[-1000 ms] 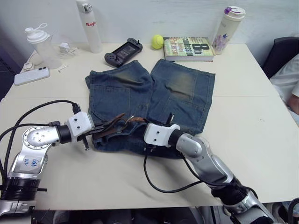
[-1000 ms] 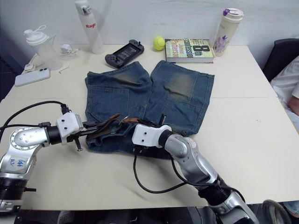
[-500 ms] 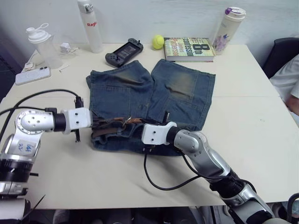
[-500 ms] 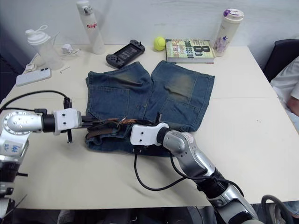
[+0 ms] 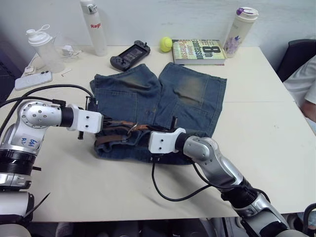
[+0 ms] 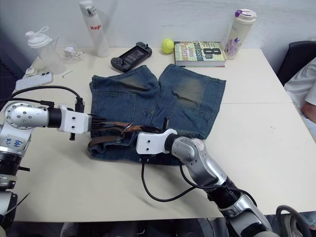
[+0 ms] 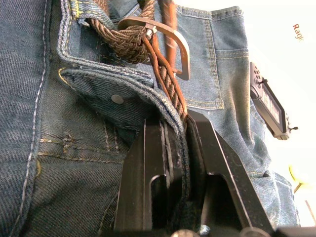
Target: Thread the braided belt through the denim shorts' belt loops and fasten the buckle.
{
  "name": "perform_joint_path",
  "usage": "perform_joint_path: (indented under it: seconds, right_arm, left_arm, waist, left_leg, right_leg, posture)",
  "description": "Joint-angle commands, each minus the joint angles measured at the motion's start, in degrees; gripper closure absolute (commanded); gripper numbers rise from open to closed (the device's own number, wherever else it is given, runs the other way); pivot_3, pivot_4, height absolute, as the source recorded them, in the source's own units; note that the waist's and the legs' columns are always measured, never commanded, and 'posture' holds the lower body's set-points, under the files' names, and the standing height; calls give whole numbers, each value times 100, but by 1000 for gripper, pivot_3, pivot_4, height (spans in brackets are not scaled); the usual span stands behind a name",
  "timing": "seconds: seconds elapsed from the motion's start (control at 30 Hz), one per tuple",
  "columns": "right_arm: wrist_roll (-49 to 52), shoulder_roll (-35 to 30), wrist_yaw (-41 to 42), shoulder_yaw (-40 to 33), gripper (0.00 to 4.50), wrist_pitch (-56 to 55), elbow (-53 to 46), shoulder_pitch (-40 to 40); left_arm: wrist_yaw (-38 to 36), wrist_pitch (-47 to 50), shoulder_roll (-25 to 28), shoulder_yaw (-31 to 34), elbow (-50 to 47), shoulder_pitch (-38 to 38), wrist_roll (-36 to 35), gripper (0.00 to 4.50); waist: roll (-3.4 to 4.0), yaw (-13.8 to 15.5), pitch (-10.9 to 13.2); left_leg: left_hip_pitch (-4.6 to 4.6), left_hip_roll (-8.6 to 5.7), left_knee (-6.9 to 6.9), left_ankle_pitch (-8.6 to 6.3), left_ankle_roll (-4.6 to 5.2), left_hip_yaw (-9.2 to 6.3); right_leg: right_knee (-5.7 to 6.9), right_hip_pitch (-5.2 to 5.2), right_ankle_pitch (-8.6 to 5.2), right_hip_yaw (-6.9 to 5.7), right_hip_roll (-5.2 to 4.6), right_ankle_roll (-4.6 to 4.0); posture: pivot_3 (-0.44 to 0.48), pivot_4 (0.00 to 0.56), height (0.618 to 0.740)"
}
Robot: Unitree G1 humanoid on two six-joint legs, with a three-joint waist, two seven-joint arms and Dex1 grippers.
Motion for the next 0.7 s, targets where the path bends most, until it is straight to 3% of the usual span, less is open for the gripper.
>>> perform_joint_path:
  seconds: [0.03, 0.7]
  right_arm:
    - [-30, 71, 19, -34, 4441, -108, -112, -116]
    - [-133, 181, 71, 13, 4441, -105, -70, -172]
  left_arm:
    - [-61, -101, 107, 26, -59, -154, -13, 4500]
    - [-181, -182, -249, -297, -150, -510, -36, 4500]
  waist:
    - [0, 5, 0]
    - [0, 3, 0]
  left_leg:
    - [0, 0, 1, -1, 1, 0]
    - [-1, -1, 13, -2, 4, -1]
  right_leg:
    - [0, 1, 0, 0, 0, 0]
    - [7, 3, 0, -1, 0, 0]
  posture:
    - [0, 150, 740]
    - [0, 150, 740]
